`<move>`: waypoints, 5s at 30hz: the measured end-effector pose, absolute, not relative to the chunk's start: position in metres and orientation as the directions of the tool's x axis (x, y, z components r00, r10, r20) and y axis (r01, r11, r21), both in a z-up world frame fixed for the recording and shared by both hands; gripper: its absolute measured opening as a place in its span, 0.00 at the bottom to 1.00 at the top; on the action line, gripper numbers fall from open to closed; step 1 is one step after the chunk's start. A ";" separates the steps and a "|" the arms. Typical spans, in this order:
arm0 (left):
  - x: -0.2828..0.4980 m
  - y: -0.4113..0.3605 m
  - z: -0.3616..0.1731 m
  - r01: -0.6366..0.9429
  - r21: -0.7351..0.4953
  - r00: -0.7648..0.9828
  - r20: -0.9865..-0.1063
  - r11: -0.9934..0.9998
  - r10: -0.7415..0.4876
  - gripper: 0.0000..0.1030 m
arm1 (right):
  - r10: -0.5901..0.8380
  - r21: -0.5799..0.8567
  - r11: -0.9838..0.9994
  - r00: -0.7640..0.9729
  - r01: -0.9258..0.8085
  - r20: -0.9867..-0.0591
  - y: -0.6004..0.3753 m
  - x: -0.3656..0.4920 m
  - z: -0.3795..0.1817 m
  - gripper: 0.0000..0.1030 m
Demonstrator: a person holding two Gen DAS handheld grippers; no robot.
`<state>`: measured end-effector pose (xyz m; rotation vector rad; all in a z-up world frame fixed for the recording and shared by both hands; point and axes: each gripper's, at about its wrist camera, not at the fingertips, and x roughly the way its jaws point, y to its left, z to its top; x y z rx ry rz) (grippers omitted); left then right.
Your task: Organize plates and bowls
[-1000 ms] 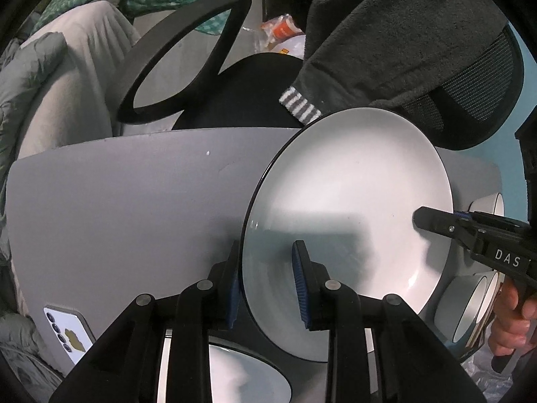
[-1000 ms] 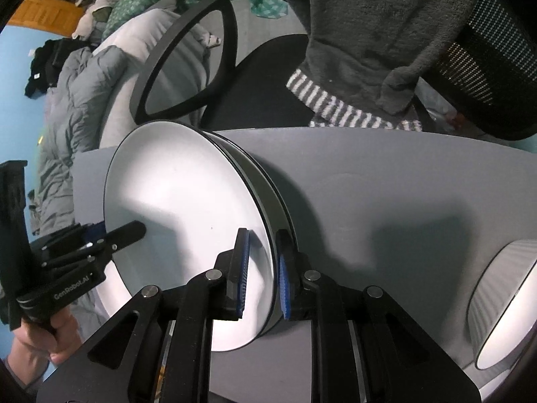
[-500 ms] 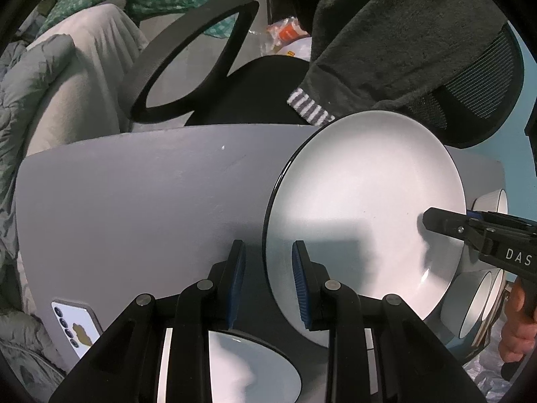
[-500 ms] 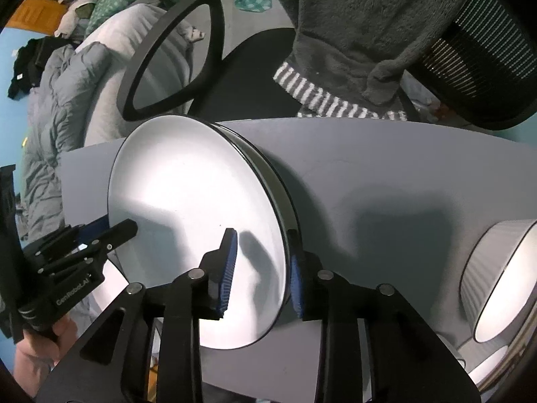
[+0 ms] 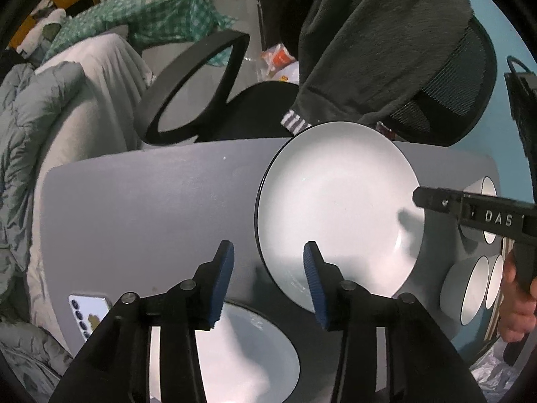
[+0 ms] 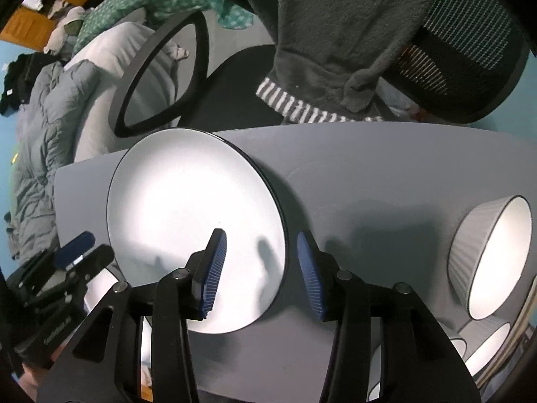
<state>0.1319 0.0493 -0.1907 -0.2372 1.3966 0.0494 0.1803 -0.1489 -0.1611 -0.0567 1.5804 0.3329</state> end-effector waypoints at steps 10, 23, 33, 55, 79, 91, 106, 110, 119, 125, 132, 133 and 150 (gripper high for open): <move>0.093 0.044 -0.134 -0.152 -0.081 0.294 -0.955 0.985 -0.033 0.62 | 0.139 0.083 0.941 0.151 -0.330 -0.979 -0.143 0.155 -0.100 0.60; 0.033 0.046 -0.080 -0.191 -0.078 0.406 -0.914 0.979 0.006 0.70 | 0.146 -0.008 0.902 0.323 -0.431 -0.935 -0.131 0.100 -0.030 0.66; 0.001 0.042 -0.049 -0.187 -0.008 0.450 -0.890 0.982 0.078 0.75 | 0.145 -0.026 0.907 0.371 -0.420 -0.917 -0.131 0.071 0.004 0.68; -0.024 0.083 -0.061 -0.205 -0.066 0.431 -0.902 0.977 0.029 0.75 | 0.152 -0.013 0.893 0.329 -0.449 -0.932 -0.128 0.022 0.012 0.68; 0.003 0.144 -0.171 -0.071 -0.076 0.334 -0.941 0.995 -0.048 0.75 | 0.299 0.198 0.838 0.124 -0.509 -0.946 -0.083 0.022 -0.082 0.68; 0.021 0.145 -0.222 -0.063 -0.128 0.214 -0.970 0.990 -0.112 0.75 | 0.299 0.262 0.817 -0.011 -0.513 -0.954 -0.060 0.018 -0.152 0.68; 0.028 0.150 -0.245 -0.106 -0.207 0.146 -0.971 0.973 -0.190 0.45 | 0.284 0.283 0.831 -0.073 -0.480 -0.956 -0.066 0.016 -0.186 0.52; 0.026 0.153 -0.250 -0.117 -0.206 0.140 -0.972 0.972 -0.189 0.40 | 0.286 0.290 0.829 -0.083 -0.479 -0.955 -0.067 0.018 -0.189 0.45; 0.024 0.165 -0.251 -0.169 -0.207 0.123 -0.974 0.964 -0.188 0.23 | 0.276 0.301 0.837 -0.122 -0.456 -0.953 -0.066 0.018 -0.203 0.24; 0.021 0.164 -0.251 -0.171 -0.207 0.131 -0.974 0.963 -0.186 0.24 | 0.293 0.326 0.847 -0.142 -0.420 -0.945 -0.074 0.023 -0.205 0.15; 0.026 0.162 -0.252 -0.143 -0.198 0.117 -0.976 0.970 -0.182 0.24 | 0.288 0.317 0.841 -0.133 -0.437 -0.948 -0.074 0.021 -0.204 0.15; 0.027 0.160 -0.252 -0.142 -0.196 0.113 -0.977 0.970 -0.181 0.24 | 0.291 0.321 0.842 -0.135 -0.434 -0.947 -0.075 0.021 -0.204 0.14; 0.010 0.101 -0.257 -0.087 -0.220 0.048 -0.975 0.972 -0.216 0.24 | 0.311 0.341 0.873 -0.141 -0.349 -0.940 -0.119 0.021 -0.203 0.12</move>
